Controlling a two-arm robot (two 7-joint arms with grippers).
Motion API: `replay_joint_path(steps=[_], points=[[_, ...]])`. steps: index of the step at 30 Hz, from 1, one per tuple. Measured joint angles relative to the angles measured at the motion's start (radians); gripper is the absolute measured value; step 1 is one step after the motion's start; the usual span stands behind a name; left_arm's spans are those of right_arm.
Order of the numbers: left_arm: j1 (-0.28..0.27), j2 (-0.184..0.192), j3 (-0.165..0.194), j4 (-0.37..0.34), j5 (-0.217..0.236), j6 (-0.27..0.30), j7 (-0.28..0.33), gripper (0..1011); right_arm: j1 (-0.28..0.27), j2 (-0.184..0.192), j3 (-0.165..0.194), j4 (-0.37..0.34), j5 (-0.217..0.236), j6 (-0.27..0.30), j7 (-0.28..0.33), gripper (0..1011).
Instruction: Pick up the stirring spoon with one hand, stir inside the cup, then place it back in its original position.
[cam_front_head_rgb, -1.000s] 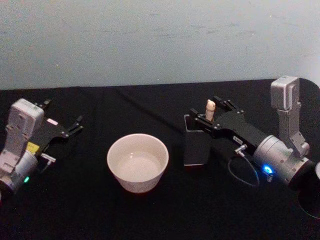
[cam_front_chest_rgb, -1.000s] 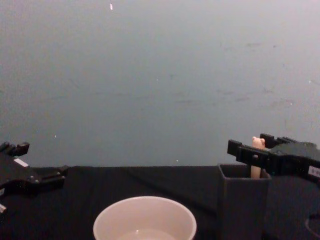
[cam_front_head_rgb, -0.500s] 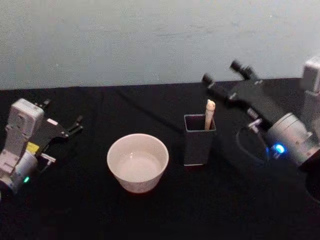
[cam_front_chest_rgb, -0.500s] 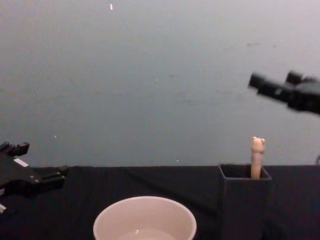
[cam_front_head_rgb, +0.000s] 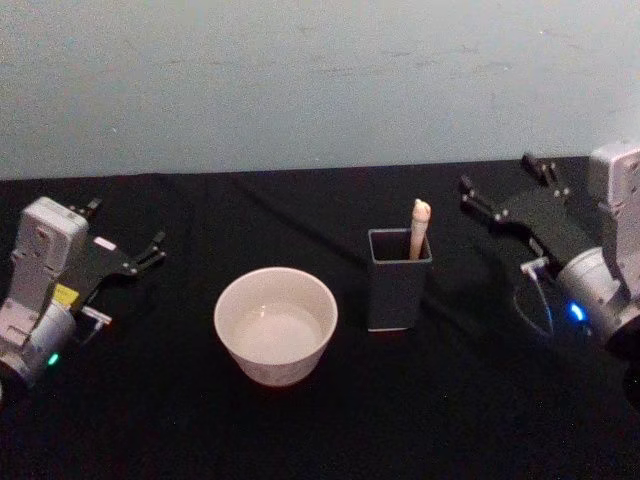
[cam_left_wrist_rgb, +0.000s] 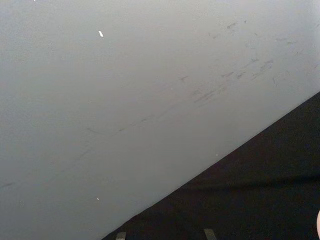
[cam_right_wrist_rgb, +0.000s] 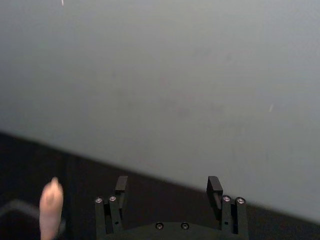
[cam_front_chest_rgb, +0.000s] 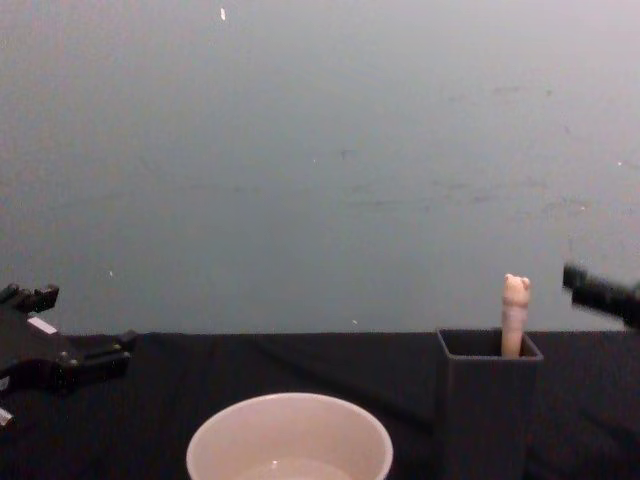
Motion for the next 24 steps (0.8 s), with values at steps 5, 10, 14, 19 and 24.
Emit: replay_joint_path(steps=[5, 10, 14, 19, 24], points=[[0.0, 0.0, 0.0, 0.0, 0.0, 0.0, 0.0, 1002, -0.012, -0.004, -0.011, 0.031, -0.017, 0.031, 0.018, 1002], [0.0, 0.0, 0.0, 0.0, 0.0, 0.0, 0.0, 1001, -0.014, -0.015, -0.013, 0.054, -0.026, 0.048, 0.032, 1002], [0.0, 0.0, 0.0, 0.0, 0.0, 0.0, 0.0, 1001, -0.012, -0.025, -0.009, 0.069, -0.03, 0.062, 0.041, 1002], [0.0, 0.0, 0.0, 0.0, 0.0, 0.0, 0.0, 1001, -0.012, -0.024, -0.009, 0.069, -0.031, 0.062, 0.041, 1002], [0.0, 0.0, 0.0, 0.0, 0.0, 0.0, 0.0, 1001, -0.012, -0.023, -0.009, 0.068, -0.03, 0.061, 0.04, 1002]])
